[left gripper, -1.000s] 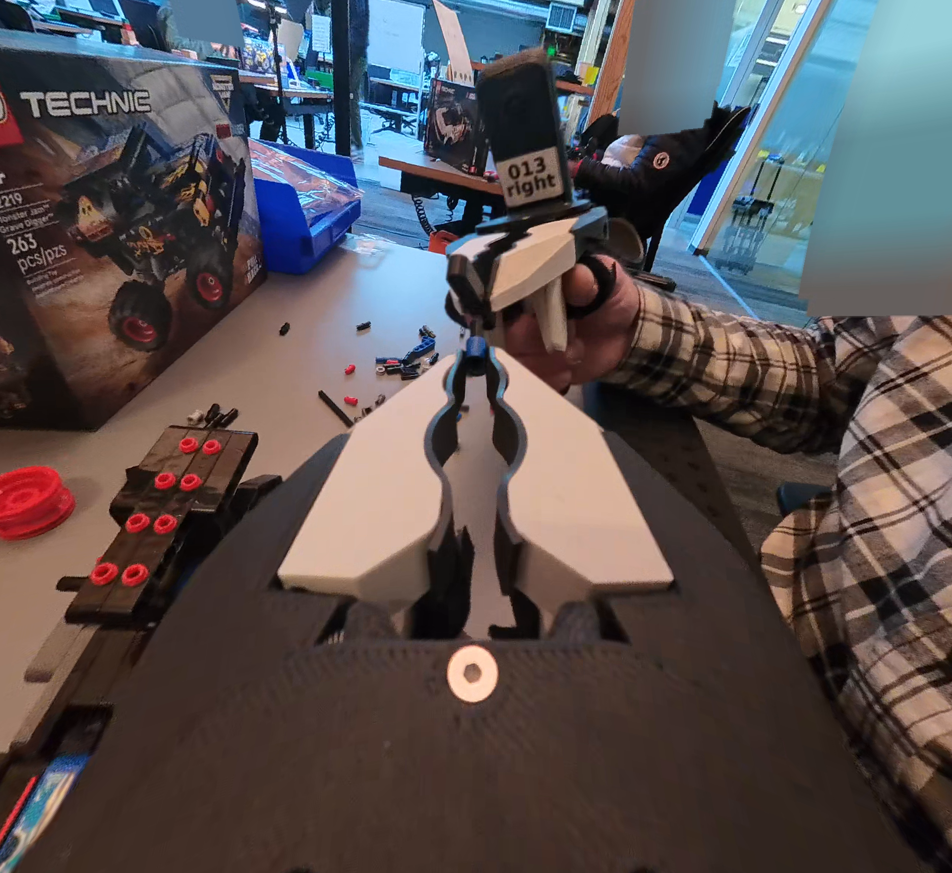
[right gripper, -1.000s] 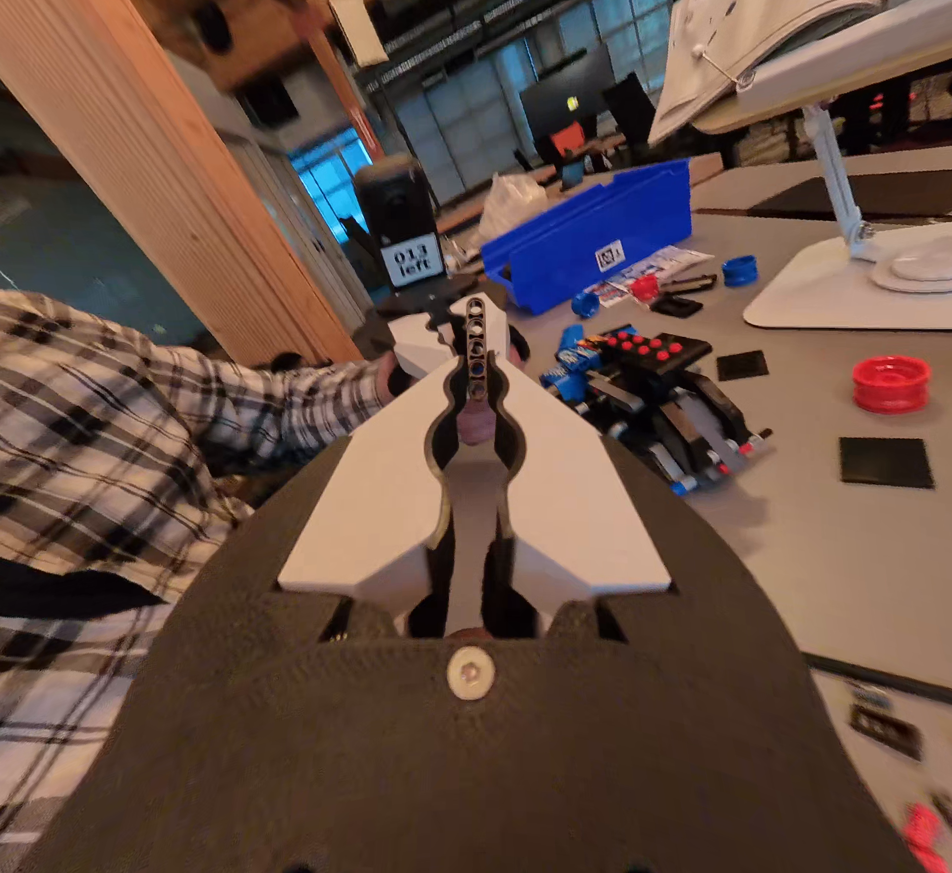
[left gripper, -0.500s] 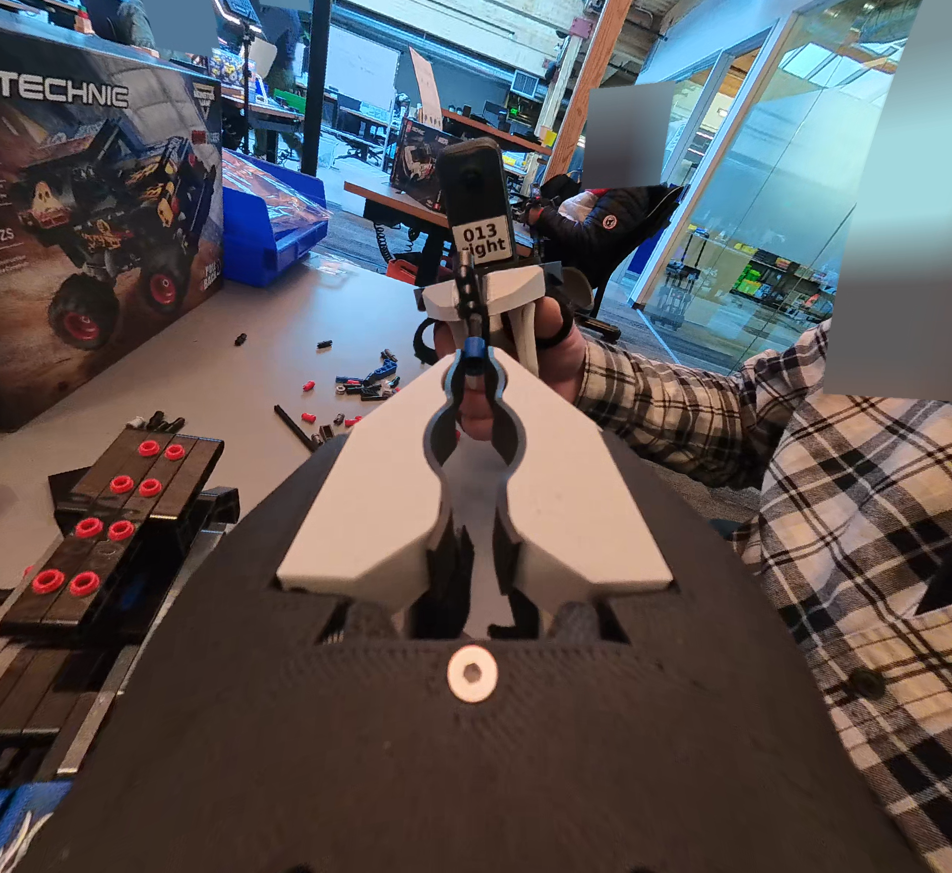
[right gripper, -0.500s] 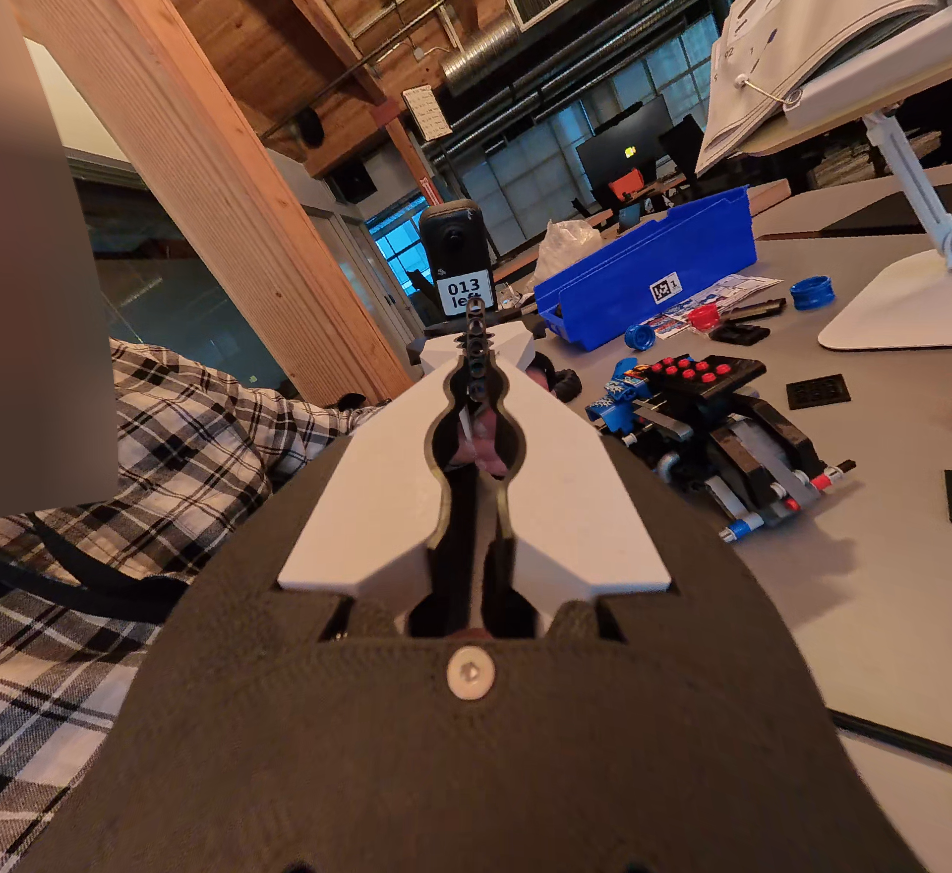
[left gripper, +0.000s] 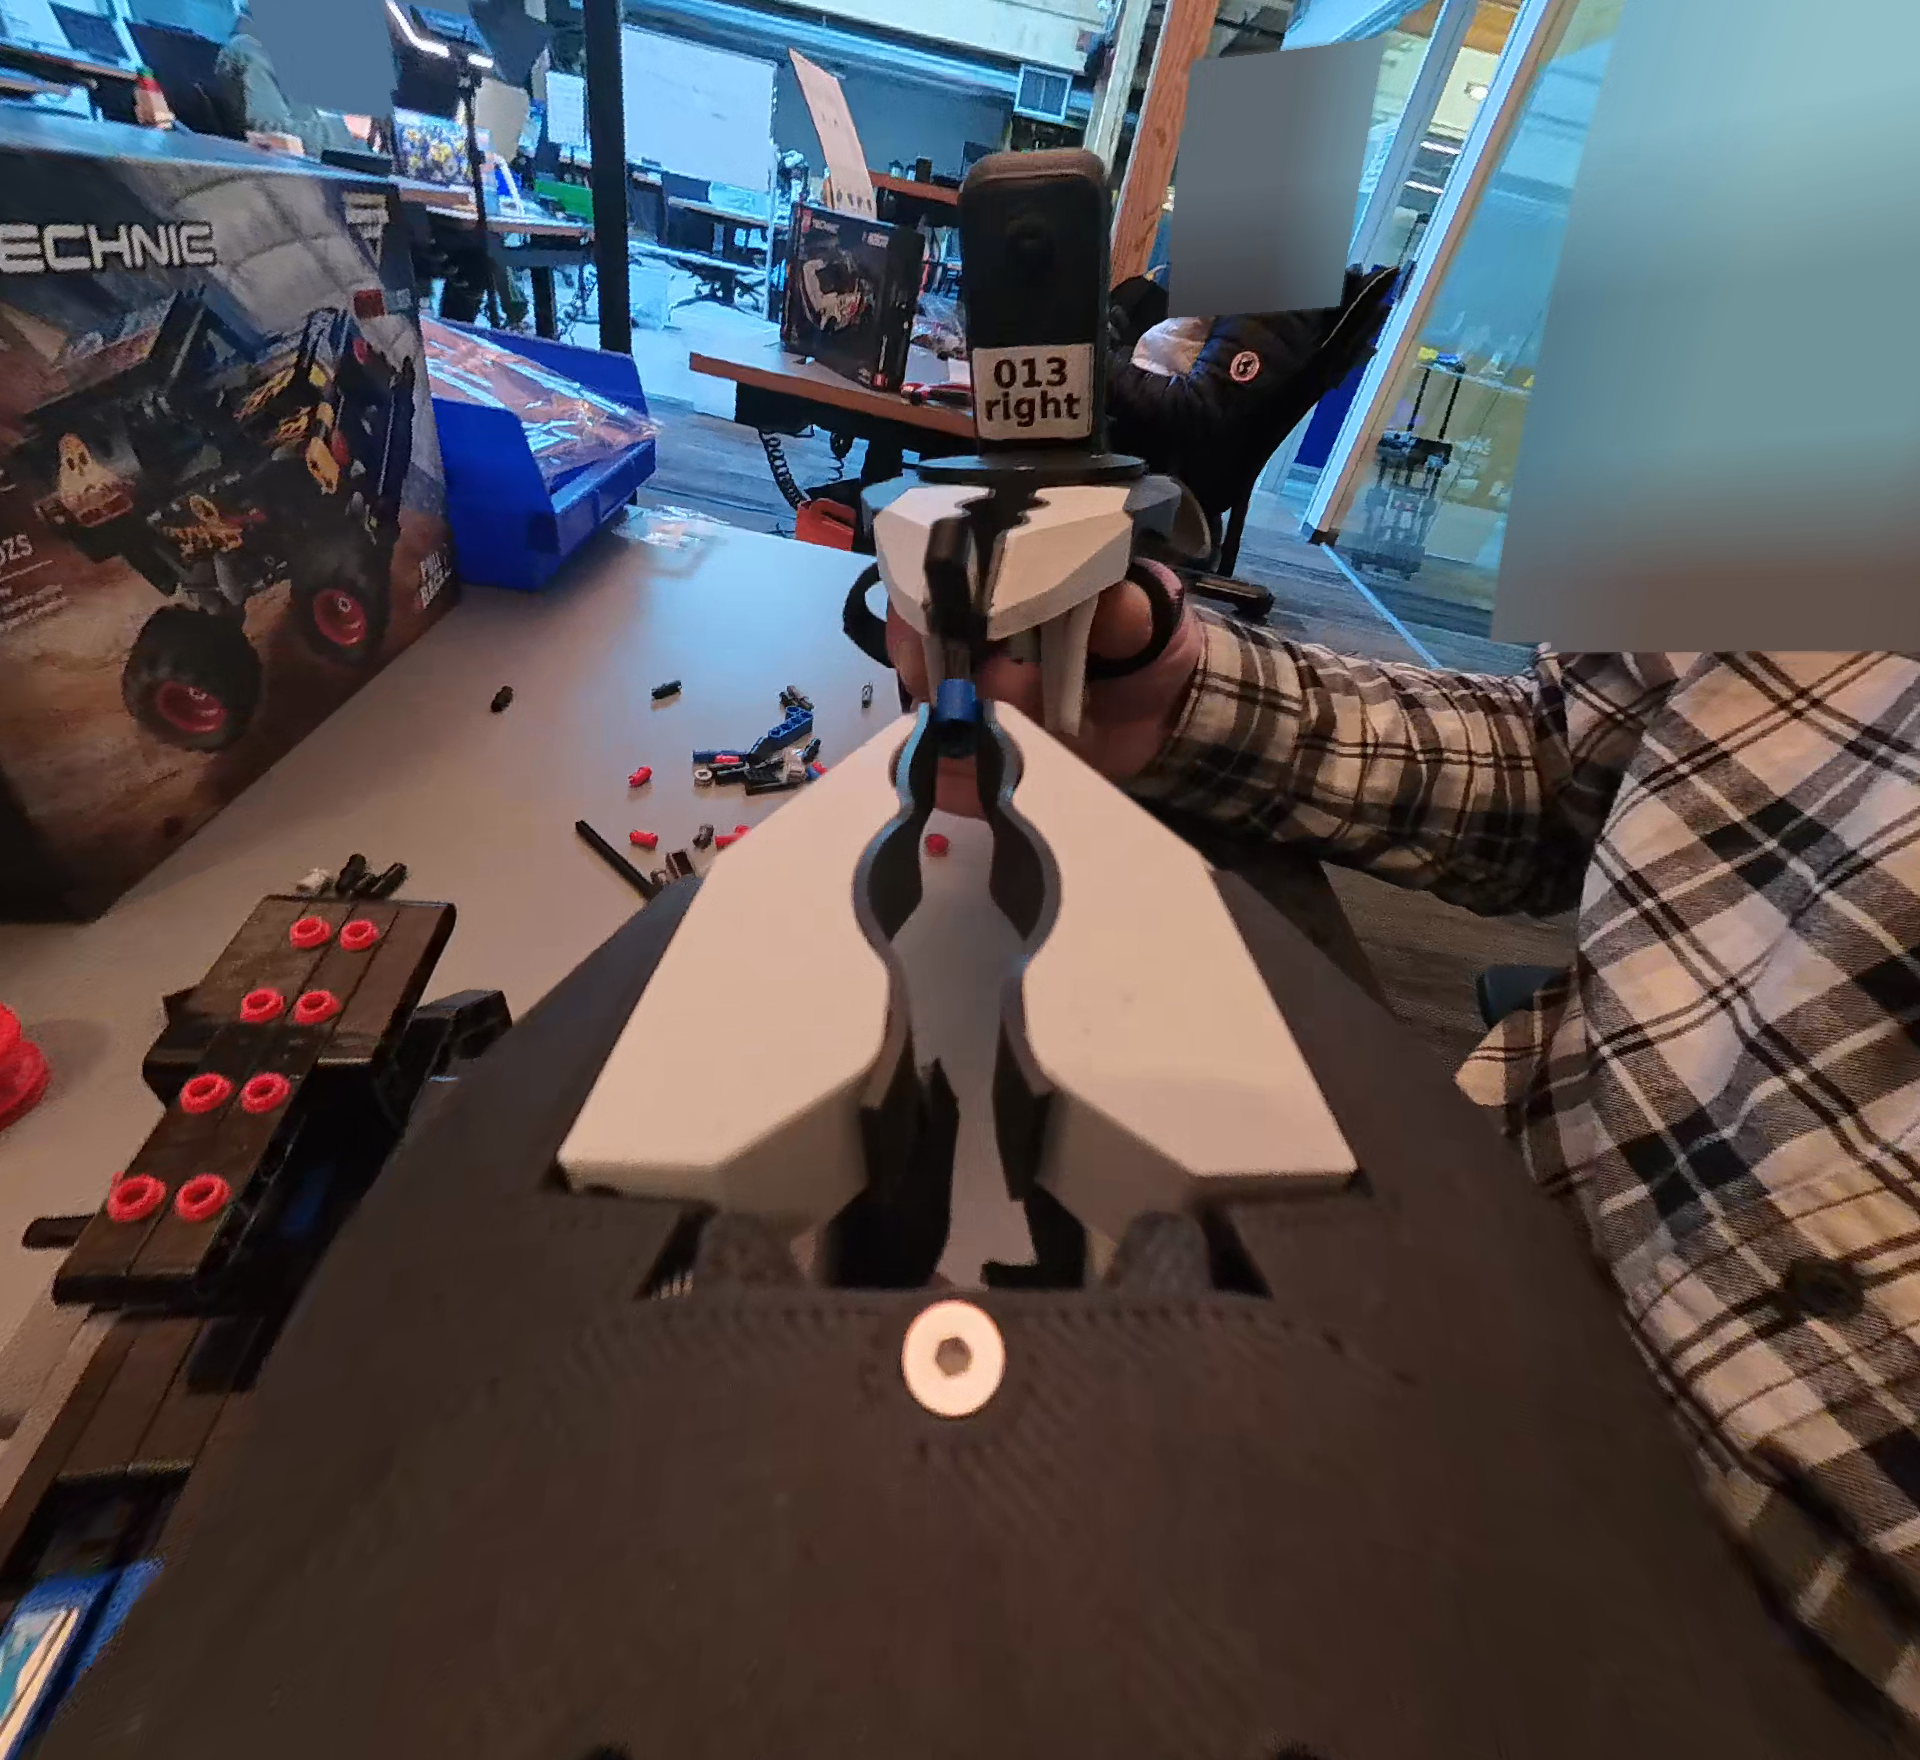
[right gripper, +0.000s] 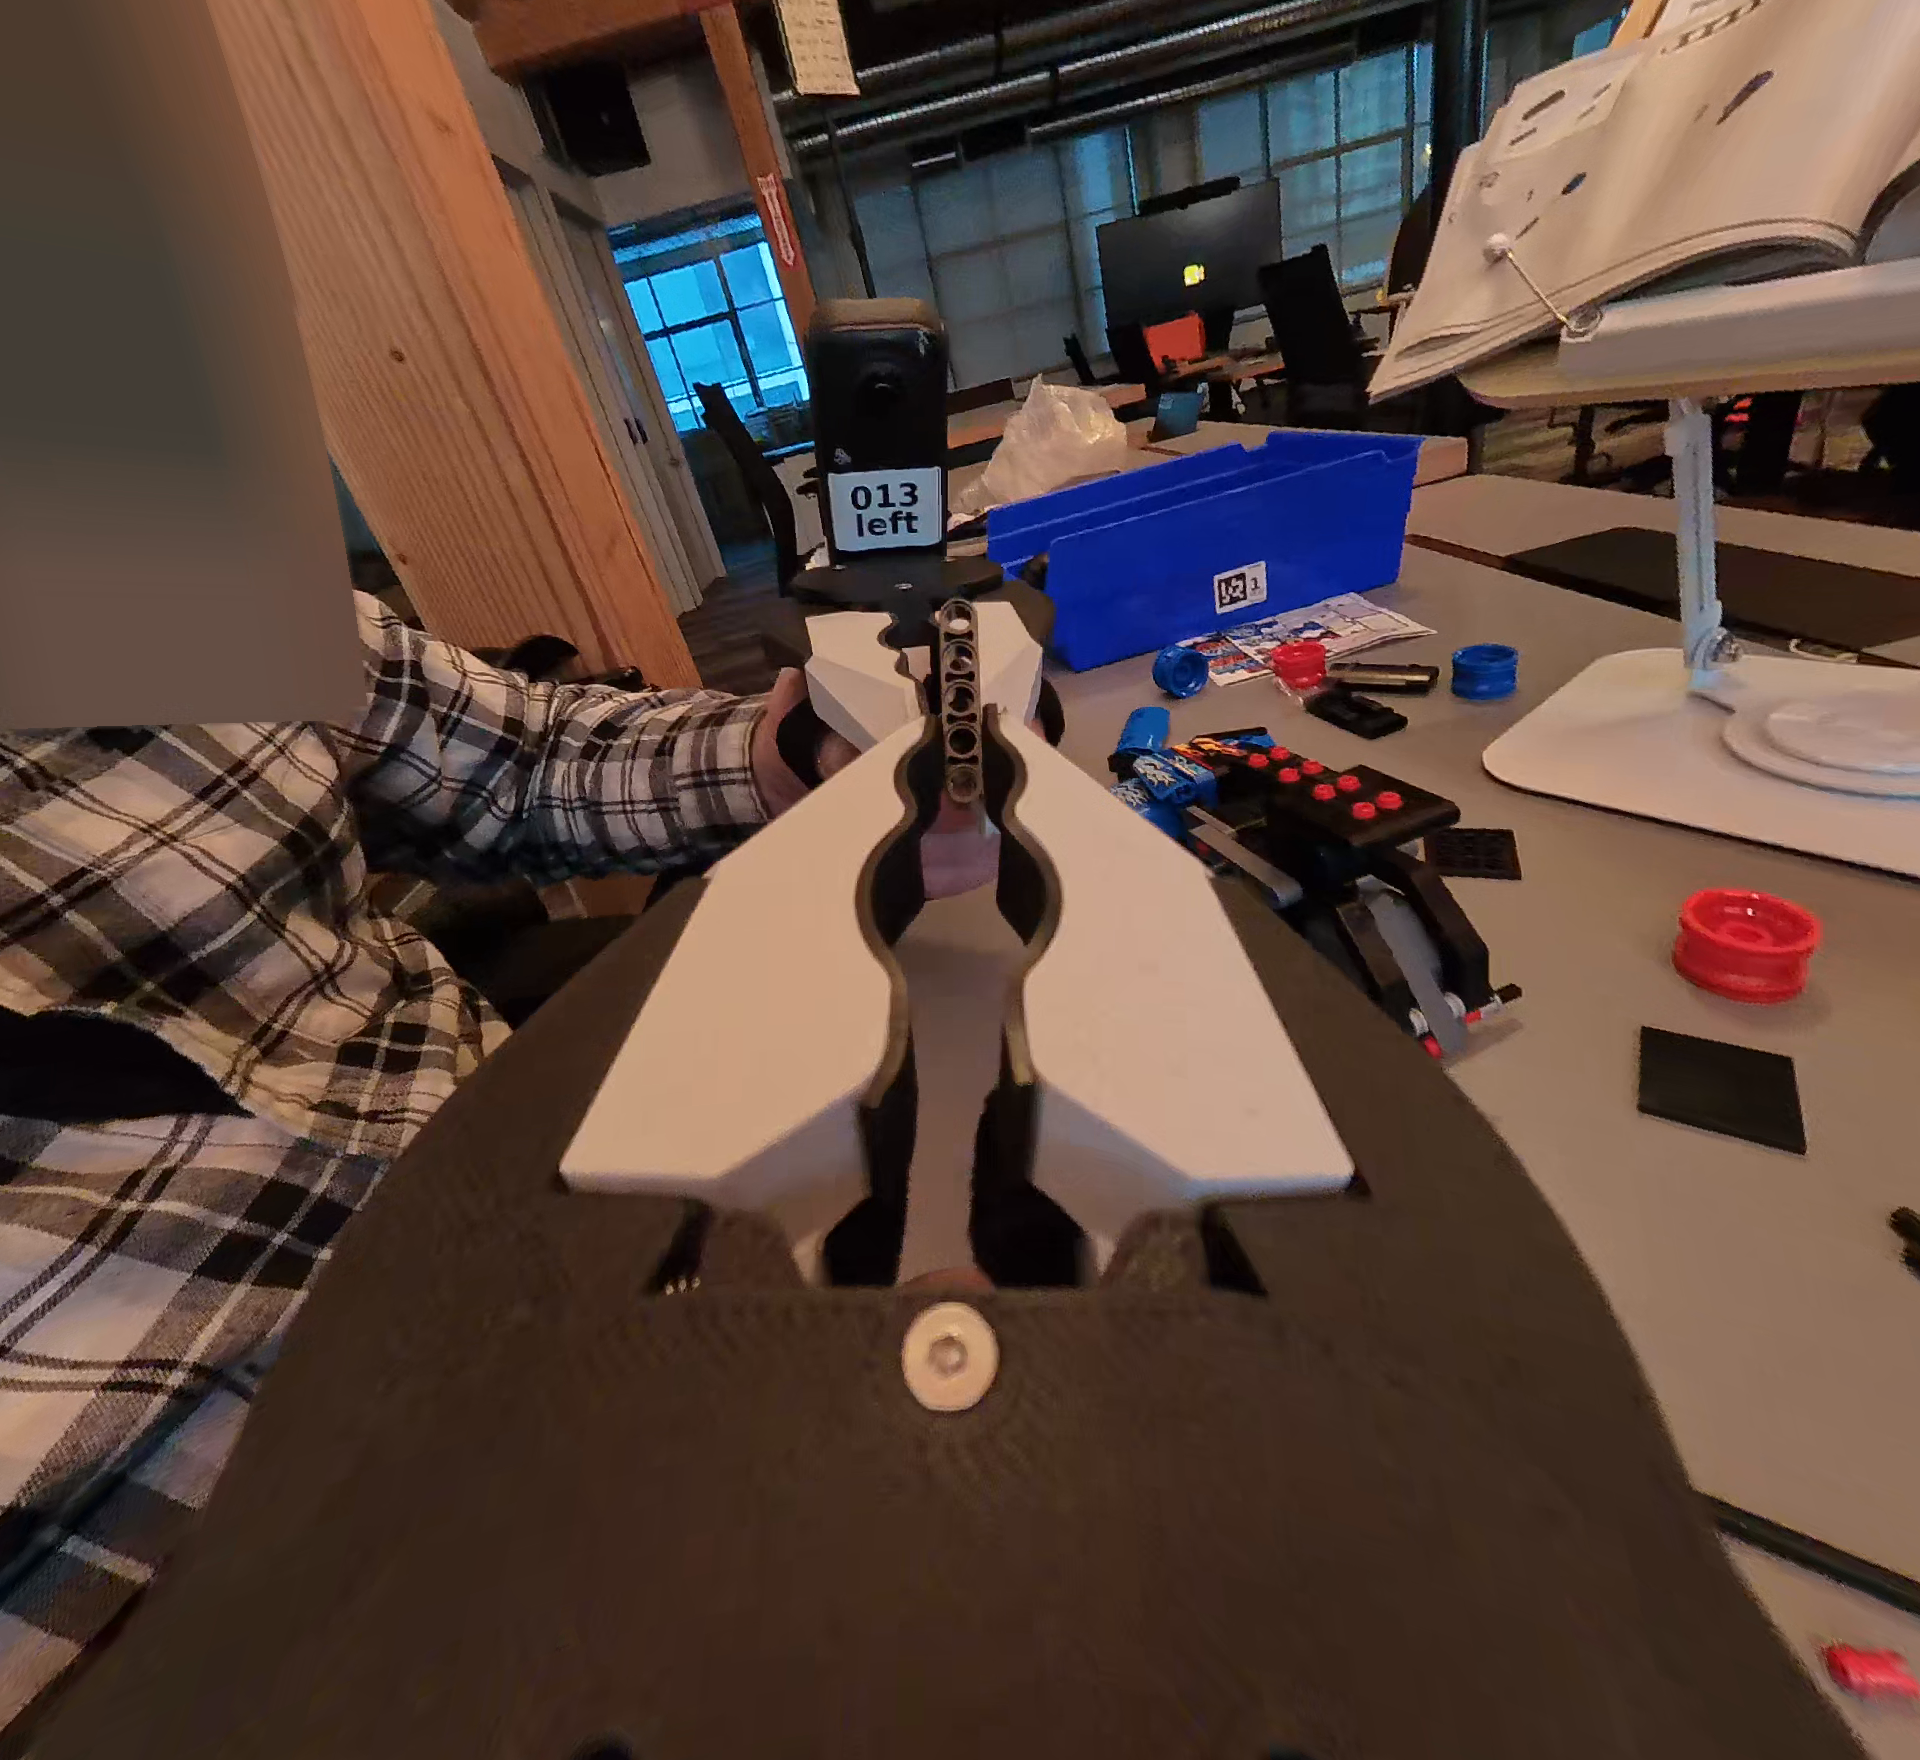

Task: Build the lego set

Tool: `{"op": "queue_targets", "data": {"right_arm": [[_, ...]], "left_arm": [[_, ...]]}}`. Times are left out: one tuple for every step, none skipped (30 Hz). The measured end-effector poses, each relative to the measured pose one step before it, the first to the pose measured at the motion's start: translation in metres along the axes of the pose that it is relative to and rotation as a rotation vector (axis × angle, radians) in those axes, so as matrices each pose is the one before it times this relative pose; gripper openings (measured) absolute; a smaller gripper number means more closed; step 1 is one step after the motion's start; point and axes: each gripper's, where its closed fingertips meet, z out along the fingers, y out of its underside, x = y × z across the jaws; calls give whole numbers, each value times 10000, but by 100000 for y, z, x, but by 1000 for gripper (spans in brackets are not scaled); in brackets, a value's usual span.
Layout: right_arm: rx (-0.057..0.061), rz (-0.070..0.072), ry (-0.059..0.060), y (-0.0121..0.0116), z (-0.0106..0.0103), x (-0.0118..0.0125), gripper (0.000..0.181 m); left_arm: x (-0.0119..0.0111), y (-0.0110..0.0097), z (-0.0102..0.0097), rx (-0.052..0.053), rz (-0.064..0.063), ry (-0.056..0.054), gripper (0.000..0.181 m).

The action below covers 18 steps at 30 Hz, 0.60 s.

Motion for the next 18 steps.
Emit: {"op": "queue_targets", "data": {"right_arm": [[89,-33,-68,-119,-5,-169,5],[142,22,-104,-172,17,-185,6],[123,95,-106,-145,16,-153,6],[65,65,-67,-41,1,-76,6],[17,-58,-20,-5,-2,-69,6],[-22,-136,33,-4,-5,-58,6],[-56,-229,75,18,2,-44,6],[-56,-235,59,10,25,-95,6],[-27,-219,43,-41,38,-120,6],[-29,-321,110,-61,60,-112,6],[-91,-406,147,-7,52,-92,6],[-116,-469,163,-18,57,-123,6],[-138,-549,219,-8,63,-97,5],[-78,-458,148,-60,65,-150,6],[-60,-410,152,-52,57,-110,5],[-153,-542,239,89,71,-8,5],[-118,-467,140,19,34,-88,5],[29,-220,35,-155,-1,-154,5]], "left_arm": [[139,-147,-36,82,57,66,5],[186,-211,-38,129,12,103,5],[158,-145,-3,89,-28,101,5],[69,-50,0,23,-27,64,6],[66,9,2,-9,26,35,6],[42,-10,11,0,81,-7,5],[30,33,15,-30,142,-40,5],[61,0,-13,-17,142,-5,5],[83,-37,-44,23,101,31,5],[89,-91,-37,62,99,29,6],[47,-32,-52,28,138,-6,6],[98,-43,-55,31,178,15,6],[53,-20,-55,10,172,-10,6],[87,-57,-67,34,186,20,6],[87,-69,-66,39,136,35,6],[-51,-3,-50,-10,151,-59,6],[-18,68,-48,-39,216,-56,6],[142,-88,-35,41,168,42,6]]}}
